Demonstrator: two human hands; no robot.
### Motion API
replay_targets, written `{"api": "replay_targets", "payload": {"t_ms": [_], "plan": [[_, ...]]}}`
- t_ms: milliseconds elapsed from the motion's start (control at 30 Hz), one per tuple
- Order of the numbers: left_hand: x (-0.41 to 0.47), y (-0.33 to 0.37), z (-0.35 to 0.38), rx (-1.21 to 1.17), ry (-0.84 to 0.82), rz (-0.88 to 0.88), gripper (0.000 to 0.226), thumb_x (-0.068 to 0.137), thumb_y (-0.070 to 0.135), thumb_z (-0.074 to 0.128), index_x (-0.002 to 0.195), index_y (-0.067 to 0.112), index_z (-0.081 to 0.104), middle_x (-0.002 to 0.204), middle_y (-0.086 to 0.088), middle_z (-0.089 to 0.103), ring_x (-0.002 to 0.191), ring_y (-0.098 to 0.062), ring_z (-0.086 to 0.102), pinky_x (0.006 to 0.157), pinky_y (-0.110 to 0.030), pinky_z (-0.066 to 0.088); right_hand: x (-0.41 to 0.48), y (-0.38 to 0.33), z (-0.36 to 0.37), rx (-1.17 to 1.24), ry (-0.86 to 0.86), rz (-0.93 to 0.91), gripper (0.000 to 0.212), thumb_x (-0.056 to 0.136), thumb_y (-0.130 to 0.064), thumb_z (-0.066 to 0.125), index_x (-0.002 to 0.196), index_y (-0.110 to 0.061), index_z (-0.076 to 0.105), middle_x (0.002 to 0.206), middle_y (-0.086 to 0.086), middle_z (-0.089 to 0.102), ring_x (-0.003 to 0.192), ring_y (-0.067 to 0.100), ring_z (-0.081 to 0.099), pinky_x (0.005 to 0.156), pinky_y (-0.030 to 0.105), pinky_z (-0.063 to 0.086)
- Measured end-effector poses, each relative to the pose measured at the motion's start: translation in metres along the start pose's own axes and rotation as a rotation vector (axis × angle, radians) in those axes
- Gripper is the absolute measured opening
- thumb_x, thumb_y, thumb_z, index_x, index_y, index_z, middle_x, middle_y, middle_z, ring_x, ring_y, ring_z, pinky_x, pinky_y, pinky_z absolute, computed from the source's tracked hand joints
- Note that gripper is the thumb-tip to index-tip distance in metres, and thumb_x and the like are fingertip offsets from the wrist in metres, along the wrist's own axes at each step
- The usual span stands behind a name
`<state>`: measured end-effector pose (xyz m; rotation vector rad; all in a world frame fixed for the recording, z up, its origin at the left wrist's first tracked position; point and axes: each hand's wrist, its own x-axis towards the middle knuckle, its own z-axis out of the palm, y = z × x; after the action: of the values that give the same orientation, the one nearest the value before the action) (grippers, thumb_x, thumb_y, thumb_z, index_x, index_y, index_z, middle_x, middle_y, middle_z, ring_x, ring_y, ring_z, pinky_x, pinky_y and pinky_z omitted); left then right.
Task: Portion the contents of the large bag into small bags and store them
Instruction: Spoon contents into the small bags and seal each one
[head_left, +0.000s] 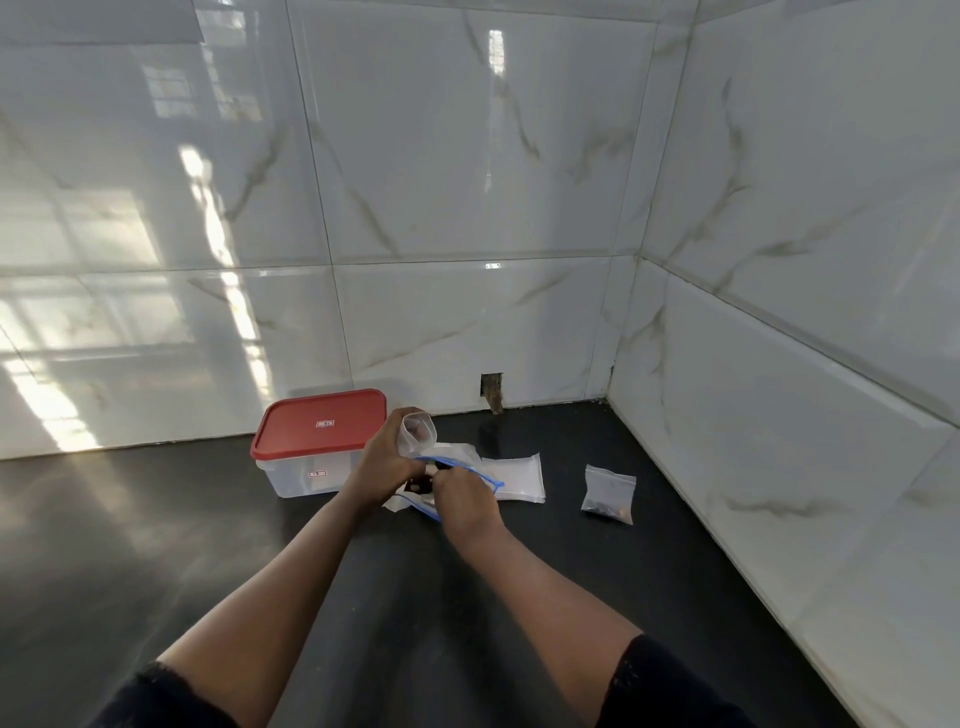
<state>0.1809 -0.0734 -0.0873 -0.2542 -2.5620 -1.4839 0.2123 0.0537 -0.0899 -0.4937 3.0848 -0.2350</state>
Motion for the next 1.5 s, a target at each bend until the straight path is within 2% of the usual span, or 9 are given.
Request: {"api": "replay_targets", "payload": {"t_ms": [100, 267, 433, 567, 733, 867, 1000, 1300, 1500], "plan": [[0.0, 0.0, 0.0, -0.011, -0.009, -0.007, 0.064, 0.061, 0.01, 0.072, 0.119, 0.017, 0.048, 0.108, -0.004, 0.057, 0.1, -0.023, 0.054, 0.085, -0.029, 0.045, 0.002, -0.006, 0.002, 0.036, -0.023, 0.035, 0.035, 0.095, -0.003, 0.049, 0.13, -0.001, 0.051, 0.129, 0.018, 0.056, 0.121, 0.028, 0.054, 0.1, 0.036, 0.044], [-0.003, -0.002, 0.001, 0.005, -0.019, -0.013, 0.062, 0.069, -0.003, 0.072, 0.122, 0.014, 0.046, 0.108, -0.003, 0.055, 0.101, -0.021, 0.052, 0.085, -0.027, 0.044, 0.002, -0.012, 0.008, -0.039, -0.101, -0.035, 0.031, 0.095, -0.002, 0.049, 0.125, 0.0, 0.054, 0.124, 0.017, 0.059, 0.116, 0.029, 0.058, 0.096, 0.039, 0.049], [-0.007, 0.001, -0.002, -0.049, 0.012, -0.026, 0.062, 0.059, 0.01, 0.071, 0.114, 0.024, 0.046, 0.103, 0.0, 0.055, 0.095, -0.018, 0.053, 0.079, -0.024, 0.046, -0.007, -0.004, 0.004, -0.154, -0.071, -0.106, 0.031, 0.094, -0.003, 0.05, 0.125, 0.001, 0.053, 0.121, 0.018, 0.06, 0.111, 0.029, 0.06, 0.087, 0.037, 0.052], [-0.007, -0.001, -0.001, -0.067, 0.042, -0.045, 0.059, 0.068, -0.006, 0.071, 0.112, 0.024, 0.045, 0.104, -0.003, 0.055, 0.096, -0.02, 0.052, 0.075, -0.02, 0.045, -0.009, -0.004, 0.001, -0.085, -0.027, -0.059, 0.033, 0.094, -0.001, 0.05, 0.126, 0.001, 0.053, 0.123, 0.018, 0.06, 0.114, 0.03, 0.059, 0.092, 0.038, 0.05], [-0.009, 0.002, 0.0, -0.058, 0.03, -0.044, 0.058, 0.07, -0.004, 0.072, 0.112, 0.024, 0.043, 0.104, -0.002, 0.054, 0.096, -0.018, 0.051, 0.074, -0.015, 0.042, -0.004, -0.011, -0.001, 0.062, -0.032, 0.03, 0.035, 0.095, -0.004, 0.05, 0.13, -0.002, 0.052, 0.129, 0.017, 0.057, 0.12, 0.028, 0.055, 0.099, 0.037, 0.045], [-0.01, 0.004, 0.004, -0.059, 0.014, -0.055, 0.06, 0.068, -0.003, 0.073, 0.118, 0.019, 0.046, 0.108, -0.003, 0.055, 0.099, -0.018, 0.052, 0.08, -0.022, 0.041, -0.005, -0.013, 0.0, 0.062, -0.075, 0.051, 0.032, 0.095, -0.004, 0.049, 0.127, -0.003, 0.054, 0.127, 0.016, 0.058, 0.117, 0.027, 0.057, 0.095, 0.036, 0.048], [-0.012, 0.007, 0.008, -0.074, 0.033, -0.058, 0.058, 0.069, -0.007, 0.068, 0.114, 0.022, 0.045, 0.108, -0.005, 0.055, 0.097, -0.017, 0.052, 0.07, -0.011, 0.041, -0.01, -0.009, 0.003, 0.063, -0.042, 0.069, 0.032, 0.096, -0.003, 0.048, 0.127, -0.004, 0.054, 0.127, 0.015, 0.058, 0.117, 0.026, 0.057, 0.093, 0.036, 0.049], [-0.009, 0.009, 0.012, -0.08, 0.045, -0.078, 0.057, 0.068, -0.005, 0.067, 0.114, 0.021, 0.046, 0.105, -0.003, 0.056, 0.094, -0.018, 0.053, 0.072, -0.016, 0.042, -0.008, -0.003, 0.003, 0.283, 0.06, 0.26, 0.029, 0.096, -0.002, 0.04, 0.12, 0.001, 0.057, 0.124, 0.015, 0.058, 0.104, 0.02, 0.058, 0.083, 0.03, 0.046], [-0.009, 0.007, 0.014, -0.074, 0.044, -0.104, 0.061, 0.068, -0.004, 0.068, 0.12, 0.016, 0.045, 0.106, -0.003, 0.055, 0.102, -0.023, 0.054, 0.089, -0.033, 0.049, 0.002, -0.009, 0.005, 0.298, -0.042, 0.279, 0.031, 0.097, -0.007, 0.045, 0.126, -0.006, 0.055, 0.125, 0.012, 0.06, 0.115, 0.023, 0.058, 0.094, 0.031, 0.048]]}}
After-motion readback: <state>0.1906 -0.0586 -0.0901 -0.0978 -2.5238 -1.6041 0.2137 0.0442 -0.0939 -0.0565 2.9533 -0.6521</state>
